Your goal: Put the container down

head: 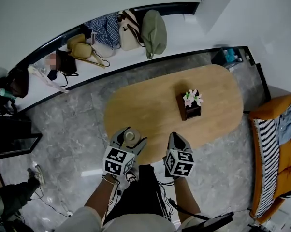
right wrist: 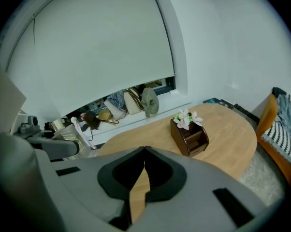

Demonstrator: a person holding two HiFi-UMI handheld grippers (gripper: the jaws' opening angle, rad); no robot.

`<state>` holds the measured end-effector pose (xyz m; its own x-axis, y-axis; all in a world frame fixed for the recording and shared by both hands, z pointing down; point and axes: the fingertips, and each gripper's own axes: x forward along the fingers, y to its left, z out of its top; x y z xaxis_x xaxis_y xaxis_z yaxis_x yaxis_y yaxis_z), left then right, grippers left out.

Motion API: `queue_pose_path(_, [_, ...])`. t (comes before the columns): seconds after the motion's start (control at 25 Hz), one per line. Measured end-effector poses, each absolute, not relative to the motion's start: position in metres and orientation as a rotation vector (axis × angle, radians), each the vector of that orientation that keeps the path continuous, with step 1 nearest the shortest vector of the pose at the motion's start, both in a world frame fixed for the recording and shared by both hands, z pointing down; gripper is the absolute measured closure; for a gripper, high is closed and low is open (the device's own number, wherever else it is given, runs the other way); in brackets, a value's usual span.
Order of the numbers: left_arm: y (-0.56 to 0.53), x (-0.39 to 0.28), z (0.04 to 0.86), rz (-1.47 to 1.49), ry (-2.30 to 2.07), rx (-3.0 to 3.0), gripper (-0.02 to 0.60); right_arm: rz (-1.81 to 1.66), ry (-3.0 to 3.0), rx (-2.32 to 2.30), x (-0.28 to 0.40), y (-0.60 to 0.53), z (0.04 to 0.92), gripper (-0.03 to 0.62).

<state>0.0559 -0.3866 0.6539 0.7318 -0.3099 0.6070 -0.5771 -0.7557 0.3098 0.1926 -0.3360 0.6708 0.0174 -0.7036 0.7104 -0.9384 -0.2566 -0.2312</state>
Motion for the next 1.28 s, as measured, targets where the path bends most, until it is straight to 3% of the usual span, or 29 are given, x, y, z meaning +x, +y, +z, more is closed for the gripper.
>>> queue_pose_path(1.28, [-0.552,0.194,0.805,0.788,-0.671,2.584,0.241,1.085,-1.643,2.036,0.272,-0.467,0.800,0.571])
